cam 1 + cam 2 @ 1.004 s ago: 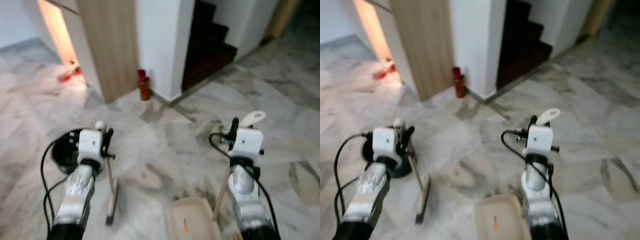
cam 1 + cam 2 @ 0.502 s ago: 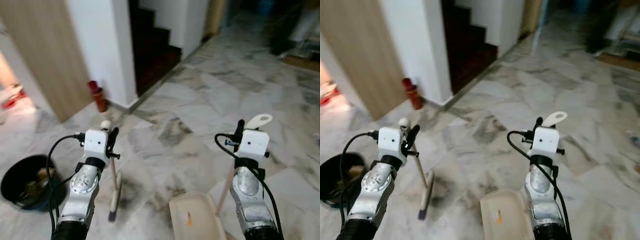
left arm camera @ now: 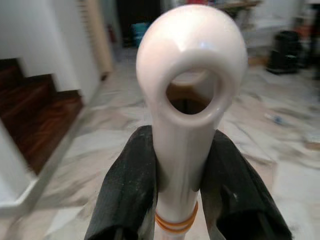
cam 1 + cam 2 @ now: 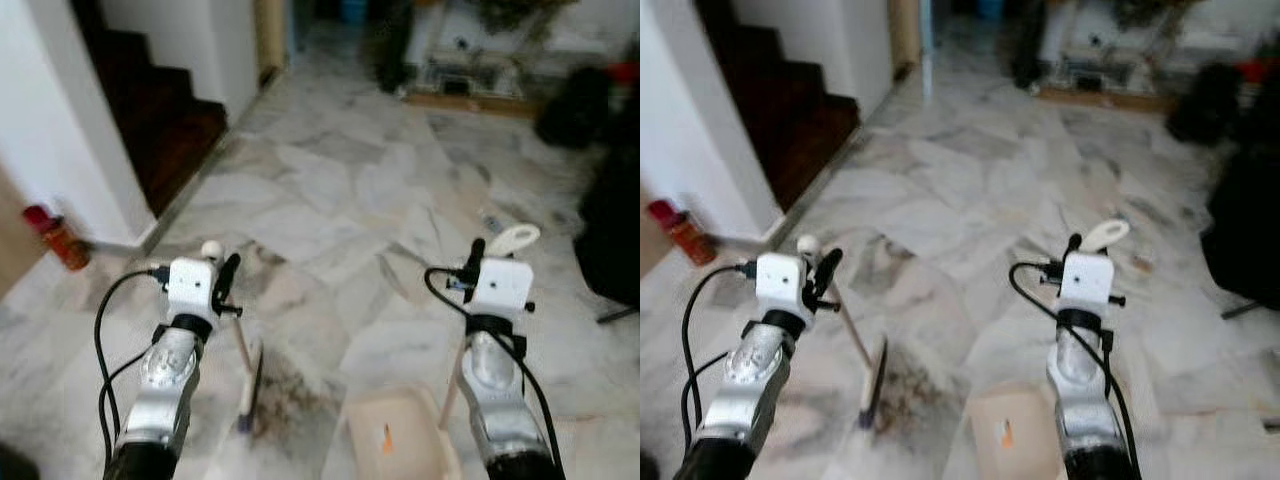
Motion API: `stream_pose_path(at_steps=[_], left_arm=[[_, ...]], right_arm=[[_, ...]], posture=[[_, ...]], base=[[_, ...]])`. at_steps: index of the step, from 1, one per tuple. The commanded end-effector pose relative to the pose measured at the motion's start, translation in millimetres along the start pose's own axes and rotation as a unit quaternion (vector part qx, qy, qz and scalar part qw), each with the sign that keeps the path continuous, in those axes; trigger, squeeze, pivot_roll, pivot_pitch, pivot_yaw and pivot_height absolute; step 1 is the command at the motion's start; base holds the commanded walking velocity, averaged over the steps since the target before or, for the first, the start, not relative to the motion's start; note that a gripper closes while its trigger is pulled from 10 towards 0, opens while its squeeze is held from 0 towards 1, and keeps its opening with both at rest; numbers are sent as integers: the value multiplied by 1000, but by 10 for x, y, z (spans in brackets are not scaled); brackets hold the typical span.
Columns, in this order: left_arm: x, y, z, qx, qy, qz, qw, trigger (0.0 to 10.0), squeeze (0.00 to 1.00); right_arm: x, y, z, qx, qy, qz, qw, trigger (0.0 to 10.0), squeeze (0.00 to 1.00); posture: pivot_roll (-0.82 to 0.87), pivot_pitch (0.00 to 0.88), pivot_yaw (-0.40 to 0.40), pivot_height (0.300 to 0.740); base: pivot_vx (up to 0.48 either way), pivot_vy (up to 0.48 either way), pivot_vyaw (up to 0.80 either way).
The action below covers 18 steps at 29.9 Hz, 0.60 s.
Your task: Sweep floor
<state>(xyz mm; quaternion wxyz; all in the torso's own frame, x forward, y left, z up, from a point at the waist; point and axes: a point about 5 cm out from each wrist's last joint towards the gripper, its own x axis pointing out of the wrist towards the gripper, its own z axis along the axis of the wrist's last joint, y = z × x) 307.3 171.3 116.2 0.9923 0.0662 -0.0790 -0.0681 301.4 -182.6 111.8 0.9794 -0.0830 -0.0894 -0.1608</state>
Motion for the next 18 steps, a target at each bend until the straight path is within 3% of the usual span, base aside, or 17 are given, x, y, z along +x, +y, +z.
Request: stream_pose_path(at_steps=[1,13,18], left_arm=[[16,25,64,3,-20,2,1000,10000,0],[13,16,56,-4,-17,1,1000,10000,0],[-2,37,49,-3,-14,3,1000,10000,0]], right_arm=[[48,-7,67,0,-14,-2,1000,10000,0],[47,-32,75,-2,-17,-6,1000,10000,0],[39,-13,86,-5,-22,-1,1000,10000,0]], posture=[[-83,0,19,740],[-88,0,18,740],[-87,0,17,740]], base=[[0,0,-800],[0,0,-800],[237,0,0]])
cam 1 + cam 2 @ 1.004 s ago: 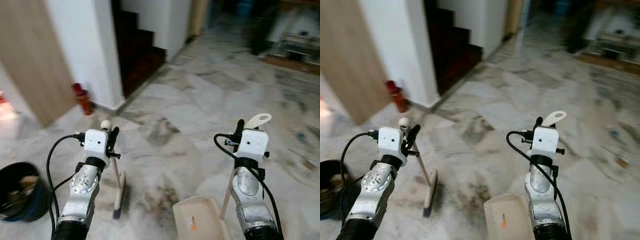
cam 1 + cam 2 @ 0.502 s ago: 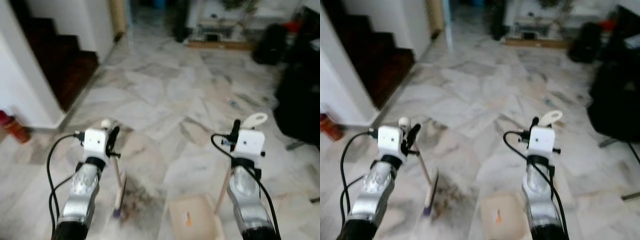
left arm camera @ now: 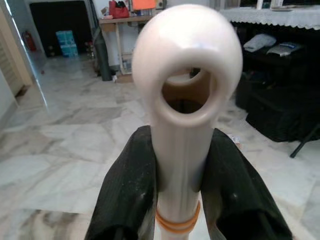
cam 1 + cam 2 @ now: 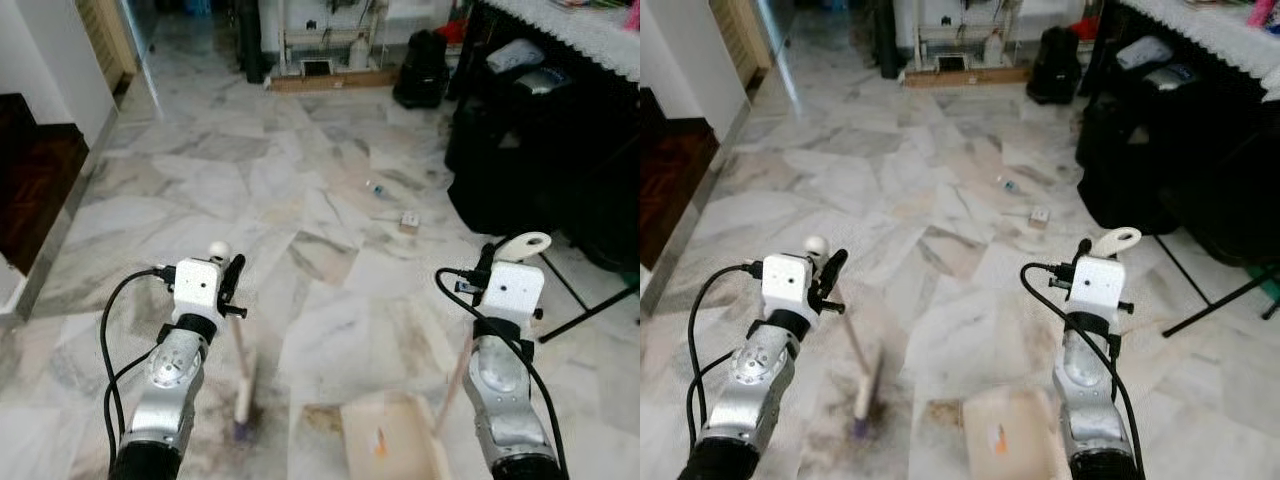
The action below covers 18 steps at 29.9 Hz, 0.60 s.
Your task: Sweep floor
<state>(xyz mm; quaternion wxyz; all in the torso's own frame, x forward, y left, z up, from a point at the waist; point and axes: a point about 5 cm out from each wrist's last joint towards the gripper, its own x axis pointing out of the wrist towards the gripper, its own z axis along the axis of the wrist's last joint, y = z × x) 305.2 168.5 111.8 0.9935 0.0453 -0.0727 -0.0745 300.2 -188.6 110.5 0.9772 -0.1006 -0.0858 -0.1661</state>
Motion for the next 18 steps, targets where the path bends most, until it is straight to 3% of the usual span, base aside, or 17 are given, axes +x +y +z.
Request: stream_pose_path(at_steps=[1,18], left_arm=[[18,72,85,19,-18,8,1000,10000,0],[28,83,89,20,-16,11,1000,10000,0]], right_arm=[[35,42,111,13,-24,3,1000,10000,0],[32,48,123,15,-28,6,999,10000,0]], posture=[[-87,0,17,740],[-89,0,17,740]], base=[[386,0,0],[428,0,0]])
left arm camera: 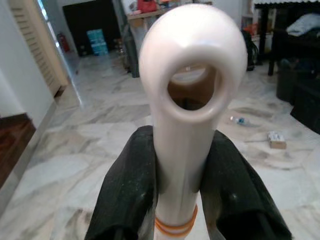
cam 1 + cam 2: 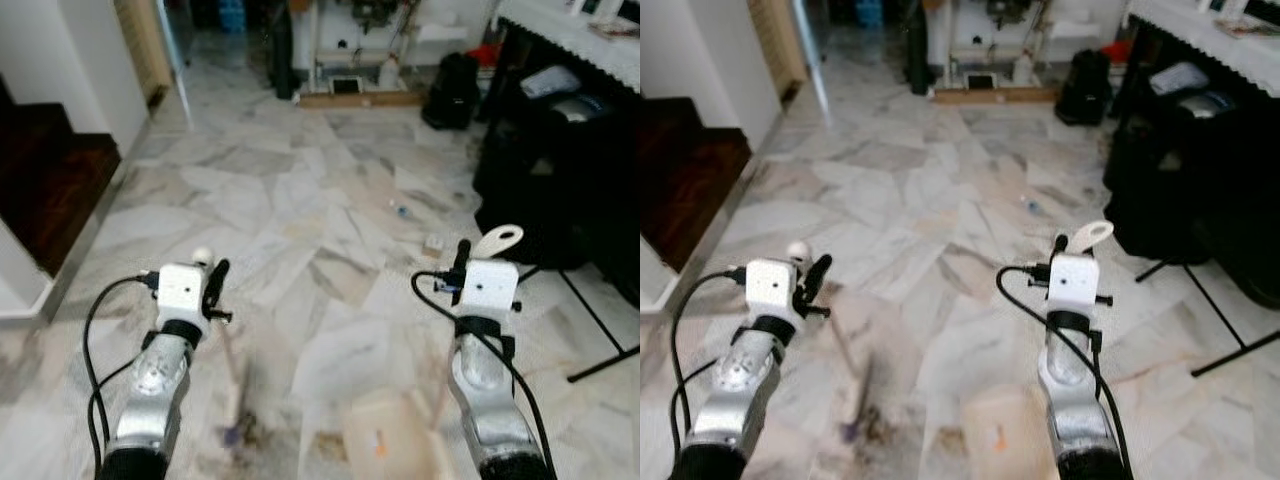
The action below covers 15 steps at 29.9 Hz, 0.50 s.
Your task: Sweep floor
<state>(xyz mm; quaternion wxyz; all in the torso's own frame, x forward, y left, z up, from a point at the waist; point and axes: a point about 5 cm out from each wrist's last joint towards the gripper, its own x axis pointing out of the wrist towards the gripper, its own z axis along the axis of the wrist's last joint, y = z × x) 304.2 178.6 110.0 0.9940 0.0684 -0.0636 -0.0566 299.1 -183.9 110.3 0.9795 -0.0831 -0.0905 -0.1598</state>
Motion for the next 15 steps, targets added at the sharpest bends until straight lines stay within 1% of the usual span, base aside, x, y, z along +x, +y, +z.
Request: stream_pose_path(at_steps=[1,15], left_arm=[[54,-10,116,-4,-27,-4,1000,10000,0],[62,-25,107,-8,-28,-6,1000,10000,0]], right_arm=[[58,12,113,-4,-26,2,1000,10000,0],[61,17,111,-5,-29,4,1000,10000,0]], posture=[[-89,0,17,740],[-92,0,18,740]], base=[[435,0,0],[433,0,0]])
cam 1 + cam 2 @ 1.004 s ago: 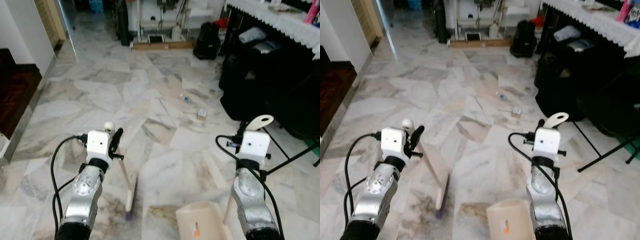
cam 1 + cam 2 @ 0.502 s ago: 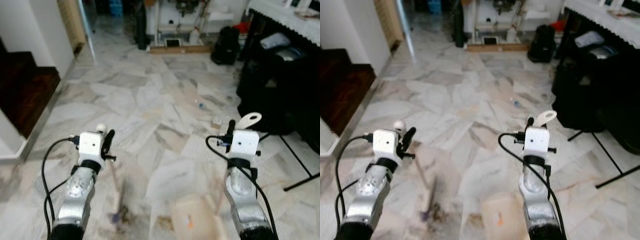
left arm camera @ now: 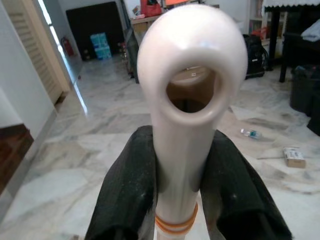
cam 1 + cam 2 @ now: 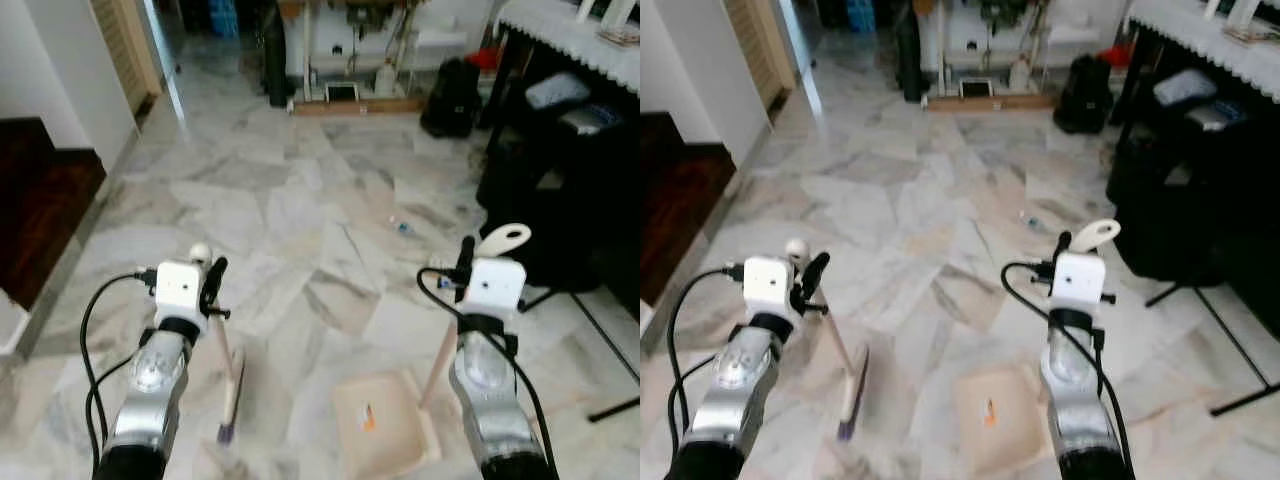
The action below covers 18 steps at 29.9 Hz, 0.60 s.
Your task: Sweep floor
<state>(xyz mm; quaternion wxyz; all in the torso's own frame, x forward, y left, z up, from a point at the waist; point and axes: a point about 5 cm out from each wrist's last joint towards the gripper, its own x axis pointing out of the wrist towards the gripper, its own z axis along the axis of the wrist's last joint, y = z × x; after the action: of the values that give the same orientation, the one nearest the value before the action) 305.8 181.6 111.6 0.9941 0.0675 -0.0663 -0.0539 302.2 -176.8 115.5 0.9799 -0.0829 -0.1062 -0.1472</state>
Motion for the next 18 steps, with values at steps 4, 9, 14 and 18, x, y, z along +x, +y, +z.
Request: stream_pose_path(at_steps=[4,9,14,18], left_arm=[[47,-65,95,-9,-26,-10,1000,10000,0],[46,-68,94,-9,-25,-11,1000,10000,0],[50,-70,97,-8,-25,-12,1000,10000,0],[53,-74,95,-8,-25,-14,1000,10000,0]], right_arm=[[41,-52,49,-10,-12,-6,1000,10000,0],[41,-47,46,-10,-12,-6,1000,10000,0],[41,-43,48,-8,-13,-7,1000,10000,0],[42,-56,41,-5,-9,-9,1000,10000,0]], posture=[[-91,0,17,740],[-92,0,19,740],[-92,0,21,740],[-92,0,22,740]], base=[[431,0,0],[434,0,0],[433,0,0],[431,0,0]])
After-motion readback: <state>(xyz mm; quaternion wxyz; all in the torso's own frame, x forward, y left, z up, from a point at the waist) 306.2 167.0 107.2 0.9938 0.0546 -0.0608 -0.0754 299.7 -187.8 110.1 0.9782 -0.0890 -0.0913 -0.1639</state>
